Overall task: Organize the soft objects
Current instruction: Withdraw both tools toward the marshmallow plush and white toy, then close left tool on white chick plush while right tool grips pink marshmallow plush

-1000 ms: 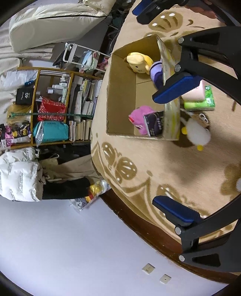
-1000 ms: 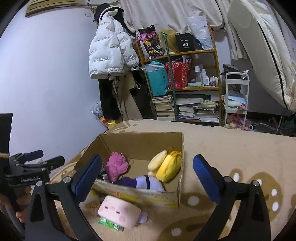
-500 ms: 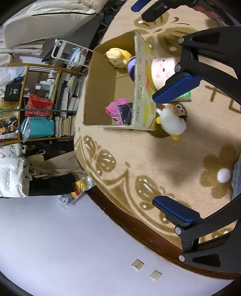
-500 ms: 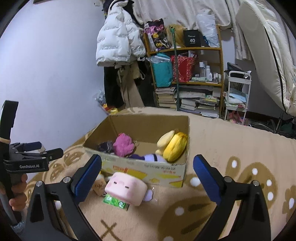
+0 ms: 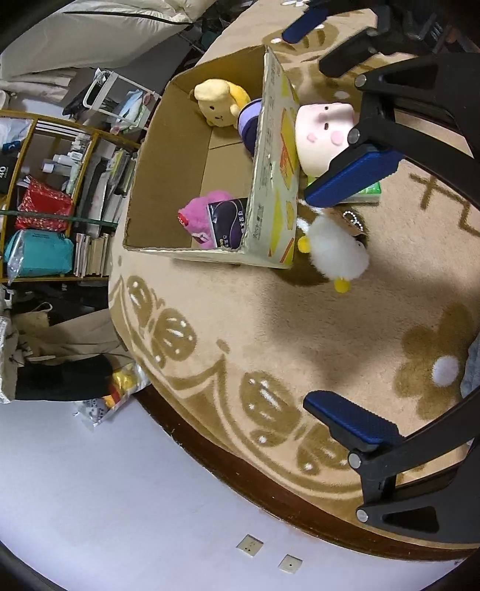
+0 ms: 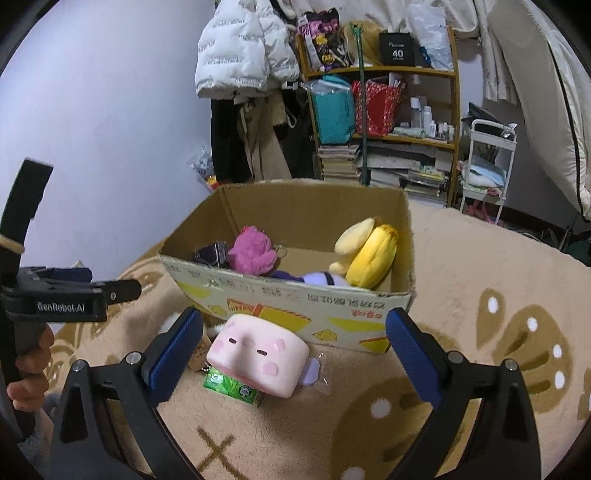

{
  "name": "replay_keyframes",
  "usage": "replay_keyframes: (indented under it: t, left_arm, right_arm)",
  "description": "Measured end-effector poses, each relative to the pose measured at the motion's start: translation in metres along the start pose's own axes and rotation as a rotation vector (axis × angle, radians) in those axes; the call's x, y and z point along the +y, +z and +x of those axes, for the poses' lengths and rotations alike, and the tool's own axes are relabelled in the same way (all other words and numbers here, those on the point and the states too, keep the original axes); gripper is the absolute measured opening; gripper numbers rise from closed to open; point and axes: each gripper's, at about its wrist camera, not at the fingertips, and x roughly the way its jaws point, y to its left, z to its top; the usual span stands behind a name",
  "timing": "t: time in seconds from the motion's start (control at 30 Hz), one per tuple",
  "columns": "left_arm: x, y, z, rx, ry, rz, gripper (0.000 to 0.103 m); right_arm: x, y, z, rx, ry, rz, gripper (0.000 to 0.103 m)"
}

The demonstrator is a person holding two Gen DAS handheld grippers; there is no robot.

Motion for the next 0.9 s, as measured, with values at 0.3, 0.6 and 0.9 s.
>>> replay_keyframes:
  t: [0.3, 0.6, 0.9]
  left_arm:
    - [-0.007, 0.003, 0.027, 0.084, -0.005, 0.017, 0.099]
    - [-0.01, 0.003, 0.055, 0.148, 0.021, 0.019, 0.099]
    - [-0.009, 0.001, 0.08, 0.221, -0.004, -0.004, 0.099]
  right_arm:
    - [0.007, -0.006, 0.024, 0.069, 0.013, -0.016, 0.103]
    - [0.013, -0.016, 0.05, 0.143, 0.007, -0.038, 0.103]
    - [0.007, -0.018, 0.062, 0.174, 0.063, 0.042, 0.103]
